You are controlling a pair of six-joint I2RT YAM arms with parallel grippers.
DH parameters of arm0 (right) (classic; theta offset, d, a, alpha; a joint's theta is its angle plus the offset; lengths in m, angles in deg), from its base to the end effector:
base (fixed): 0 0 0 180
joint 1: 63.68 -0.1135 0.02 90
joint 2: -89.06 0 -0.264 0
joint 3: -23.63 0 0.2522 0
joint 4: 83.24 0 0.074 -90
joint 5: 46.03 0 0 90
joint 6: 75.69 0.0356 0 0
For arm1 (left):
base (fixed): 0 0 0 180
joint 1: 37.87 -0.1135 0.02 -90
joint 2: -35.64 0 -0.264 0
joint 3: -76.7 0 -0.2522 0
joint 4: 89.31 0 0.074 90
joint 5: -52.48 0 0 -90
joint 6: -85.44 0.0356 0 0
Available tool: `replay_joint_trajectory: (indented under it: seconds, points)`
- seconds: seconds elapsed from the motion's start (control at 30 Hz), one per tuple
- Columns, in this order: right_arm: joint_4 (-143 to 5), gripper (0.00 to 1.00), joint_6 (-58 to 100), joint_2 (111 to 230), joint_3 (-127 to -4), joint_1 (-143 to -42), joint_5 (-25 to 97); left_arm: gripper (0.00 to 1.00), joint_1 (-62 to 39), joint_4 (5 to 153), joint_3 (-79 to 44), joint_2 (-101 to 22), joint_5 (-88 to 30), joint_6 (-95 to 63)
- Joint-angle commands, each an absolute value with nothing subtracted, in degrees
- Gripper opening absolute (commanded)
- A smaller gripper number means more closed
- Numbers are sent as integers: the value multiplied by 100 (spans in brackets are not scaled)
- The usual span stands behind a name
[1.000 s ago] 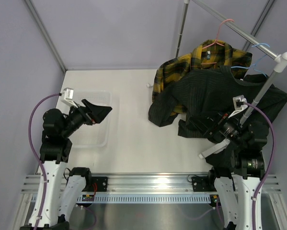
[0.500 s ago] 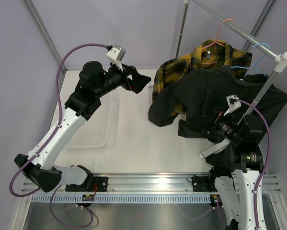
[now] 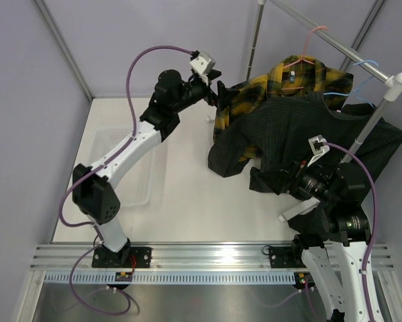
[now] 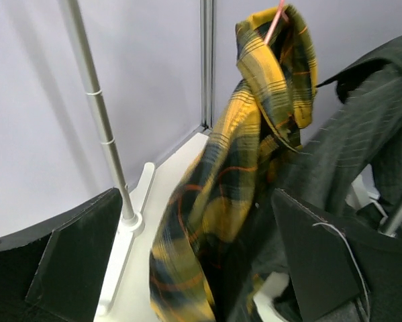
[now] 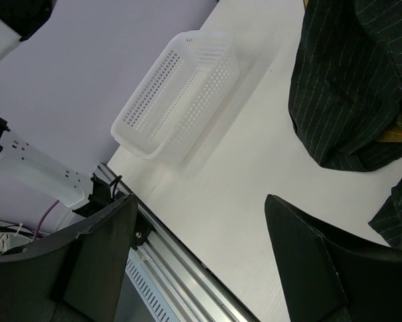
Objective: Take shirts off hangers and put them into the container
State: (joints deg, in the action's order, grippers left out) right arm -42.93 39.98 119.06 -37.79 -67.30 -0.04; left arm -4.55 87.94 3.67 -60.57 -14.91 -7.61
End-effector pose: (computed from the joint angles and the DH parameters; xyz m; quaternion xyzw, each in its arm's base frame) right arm 0.1032 0.0313 0.3616 -0.1044 0.7380 0.4278 0.5113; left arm 0.3285 -0.2323 0.4379 0.3108 0.5823 -0.3532 0.6630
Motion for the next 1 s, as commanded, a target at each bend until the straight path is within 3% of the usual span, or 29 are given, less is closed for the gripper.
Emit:
replay_joint_trajectory:
  seconds: [0.0, 0.3, 0.7, 0.83, 0.87, 0.93, 0.97]
  points:
    - [-4188, 85, 3918, 11780, -3952, -6790, 37, 99, -421, 9171, 1213, -6647, -985, -360]
    - [-4003, 82, 3734, 11868, -3979, -6807, 125, 99, -430, 8942, 2760, -7948, -623, -412]
    - [-3959, 80, 3707, 11763, -4014, -6816, 143, 91, -412, 9073, 2692, -8249, -360, -851]
    - [-4003, 78, 3725, 11745, -3970, -6816, 143, 64, -421, 9021, 2683, -8301, -333, -913]
    - [-3995, 78, 3716, 11753, -3953, -6816, 143, 51, -412, 9055, 2683, -8310, -324, -939]
    - [-4003, 77, 3725, 11754, -3926, -6816, 143, 46, -421, 9117, 2674, -8310, -228, -1053]
    - [-4021, 77, 3734, 11754, -3909, -6816, 143, 38, -412, 9178, 2683, -8310, -184, -1089]
